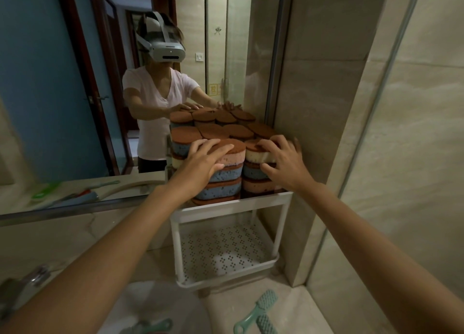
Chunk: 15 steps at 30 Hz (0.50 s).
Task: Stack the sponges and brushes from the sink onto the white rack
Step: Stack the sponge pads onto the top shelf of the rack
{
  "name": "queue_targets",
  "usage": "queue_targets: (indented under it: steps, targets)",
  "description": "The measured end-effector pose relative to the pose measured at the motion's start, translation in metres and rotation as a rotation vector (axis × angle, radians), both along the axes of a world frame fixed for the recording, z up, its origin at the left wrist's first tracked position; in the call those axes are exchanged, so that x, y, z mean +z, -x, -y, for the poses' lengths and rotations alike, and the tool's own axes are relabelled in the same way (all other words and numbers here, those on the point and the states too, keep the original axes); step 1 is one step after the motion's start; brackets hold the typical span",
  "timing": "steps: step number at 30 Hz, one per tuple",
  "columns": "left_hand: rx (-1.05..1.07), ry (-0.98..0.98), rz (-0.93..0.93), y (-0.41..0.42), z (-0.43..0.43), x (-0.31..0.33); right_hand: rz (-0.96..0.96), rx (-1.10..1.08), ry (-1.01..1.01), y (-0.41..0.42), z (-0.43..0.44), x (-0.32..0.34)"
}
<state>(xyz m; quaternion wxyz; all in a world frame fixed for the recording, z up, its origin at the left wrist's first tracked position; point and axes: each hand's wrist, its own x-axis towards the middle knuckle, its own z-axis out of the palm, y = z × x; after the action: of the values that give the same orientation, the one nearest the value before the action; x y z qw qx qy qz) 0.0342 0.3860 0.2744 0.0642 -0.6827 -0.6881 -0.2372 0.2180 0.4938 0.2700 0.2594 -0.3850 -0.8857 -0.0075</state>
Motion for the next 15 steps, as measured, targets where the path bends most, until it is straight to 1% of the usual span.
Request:
queue_targets:
  steps: [6, 12, 14, 15]
  targets:
    - [-0.022, 0.000, -0.042, 0.004, 0.001, 0.004, 0.011, 0.006, 0.014, -0.003, 0.003, 0.000]
    - [-0.003, 0.059, -0.034, 0.004, 0.004, 0.006, 0.018, -0.021, -0.030, 0.000, 0.010, -0.004]
    - [0.028, 0.009, -0.064, 0.002, 0.008, 0.005, -0.021, -0.012, -0.080, 0.002, 0.018, -0.008]
    - [0.047, -0.057, -0.082, 0.001, 0.011, 0.005, -0.060, 0.007, -0.111, 0.004, 0.023, -0.011]
